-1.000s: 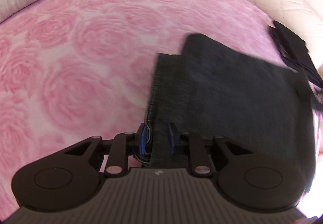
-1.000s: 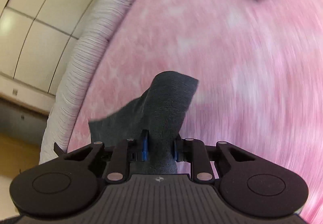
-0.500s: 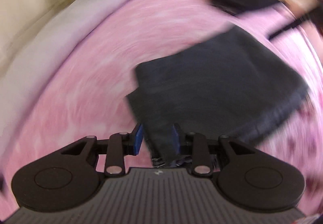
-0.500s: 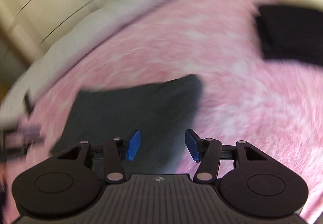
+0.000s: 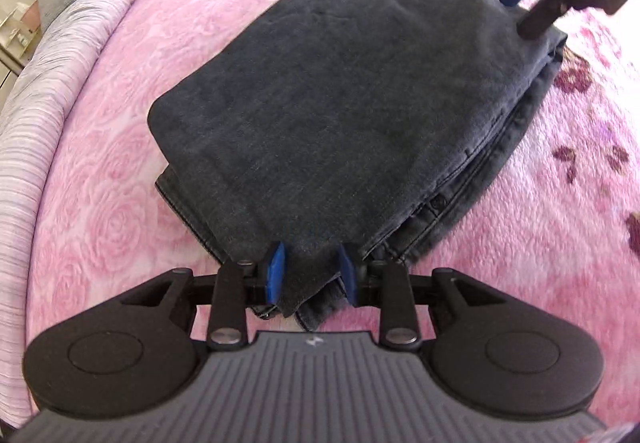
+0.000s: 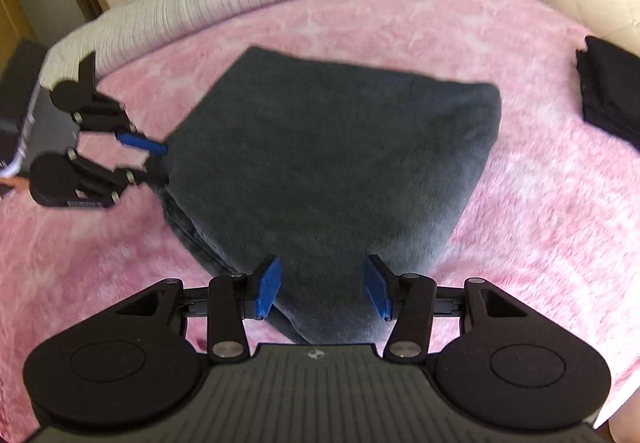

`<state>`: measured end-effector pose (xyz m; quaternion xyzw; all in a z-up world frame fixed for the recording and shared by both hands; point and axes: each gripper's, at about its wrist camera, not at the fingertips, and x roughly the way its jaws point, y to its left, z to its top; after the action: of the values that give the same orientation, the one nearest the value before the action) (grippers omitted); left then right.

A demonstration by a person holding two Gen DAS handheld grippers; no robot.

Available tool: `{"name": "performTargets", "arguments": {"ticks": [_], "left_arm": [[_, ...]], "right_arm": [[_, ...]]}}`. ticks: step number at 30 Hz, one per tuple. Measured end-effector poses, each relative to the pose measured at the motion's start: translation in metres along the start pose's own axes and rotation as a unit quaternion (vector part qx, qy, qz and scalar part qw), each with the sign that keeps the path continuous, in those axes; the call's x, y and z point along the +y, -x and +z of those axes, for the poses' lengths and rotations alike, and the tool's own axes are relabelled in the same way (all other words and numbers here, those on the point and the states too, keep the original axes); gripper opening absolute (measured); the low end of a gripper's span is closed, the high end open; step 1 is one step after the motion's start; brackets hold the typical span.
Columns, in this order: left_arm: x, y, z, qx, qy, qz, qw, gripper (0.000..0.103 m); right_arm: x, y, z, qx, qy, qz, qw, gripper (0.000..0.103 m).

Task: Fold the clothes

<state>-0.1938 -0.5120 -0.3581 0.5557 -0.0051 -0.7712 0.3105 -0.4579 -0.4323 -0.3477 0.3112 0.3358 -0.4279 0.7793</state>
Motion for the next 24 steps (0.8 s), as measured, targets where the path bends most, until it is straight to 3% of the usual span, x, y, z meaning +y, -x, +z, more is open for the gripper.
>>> {"name": "performTargets", "arguments": {"ticks": [5, 14, 18, 22, 24], "left_arm": [[0.001, -0.001, 0.0, 0.008, -0.019, -0.005, 0.9998, 0.025], [-0.001, -0.003, -0.001, 0.007, -0.029, -0.004, 0.9995, 0.026], [0.0, -0.003, 0.0, 0.007, -0.029, -0.006, 0.9995, 0.026], [0.0, -0.002, 0.0, 0.005, -0.029, -0.006, 0.9996, 0.026], [0.001, 0.001, 0.0, -0.003, -0.023, -0.006, 0.9997, 0.026]], "right_arm": [[0.003, -0.016, -0.002, 0.057, 0.001, -0.011, 0.998, 0.052], [0.012, -0.009, -0.003, 0.068, 0.024, -0.034, 0.997, 0.055], [0.037, 0.005, -0.007, 0.054, 0.105, -0.073, 0.99, 0.061], [0.056, 0.004, -0.021, 0.057, 0.17, -0.079, 0.981, 0.064], [0.064, 0.001, -0.028, 0.061, 0.2, -0.083, 0.974, 0.071]]}}
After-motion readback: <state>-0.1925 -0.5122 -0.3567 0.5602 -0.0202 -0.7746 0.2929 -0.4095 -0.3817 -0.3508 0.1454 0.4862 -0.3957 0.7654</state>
